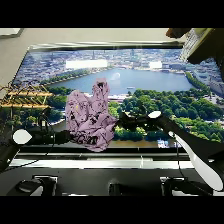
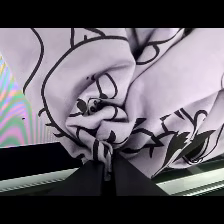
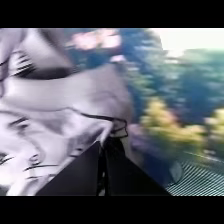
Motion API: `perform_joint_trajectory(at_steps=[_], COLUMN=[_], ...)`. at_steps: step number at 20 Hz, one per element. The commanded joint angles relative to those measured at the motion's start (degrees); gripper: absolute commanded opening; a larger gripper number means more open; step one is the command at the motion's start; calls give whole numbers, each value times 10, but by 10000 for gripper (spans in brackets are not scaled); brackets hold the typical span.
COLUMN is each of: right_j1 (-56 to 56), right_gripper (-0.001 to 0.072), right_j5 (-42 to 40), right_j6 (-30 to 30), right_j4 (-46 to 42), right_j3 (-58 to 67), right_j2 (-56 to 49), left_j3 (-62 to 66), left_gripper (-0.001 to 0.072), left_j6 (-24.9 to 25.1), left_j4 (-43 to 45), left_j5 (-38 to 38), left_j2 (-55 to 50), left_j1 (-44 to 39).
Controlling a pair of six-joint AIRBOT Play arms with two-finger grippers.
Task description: Fold the clothes and pants, and hang the long-sleeved shirts on hangers.
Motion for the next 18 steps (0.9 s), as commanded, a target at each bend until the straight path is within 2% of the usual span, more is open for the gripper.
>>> perform_joint_trajectory(at_steps=[1,2,6,10,12,14,18], right_j1=[-1,-1,-1,-1,0,0,0], right_gripper=[34,34,34,34,34,34,35], right_j5=[15,15,28,81,128,153,171], right_j6=[-30,-14,148,235,236,229,231], right_j4=[-12,-57,-334,-530,-577,-589,-577], right_j3=[40,68,247,476,587,670,709], right_j2=[27,43,108,159,180,210,313], left_j3=[19,41,197,381,464,529,576], left_gripper=[20,20,19,20,21,21,21], left_j6=[0,0,3,2,2,2,2], left_j4=[-4,-3,12,11,11,11,11], left_j5=[29,49,122,197,204,202,202], left_j2=[0,0,-10,-13,-10,-1,55], left_j1=[0,0,0,0,0,0,0])
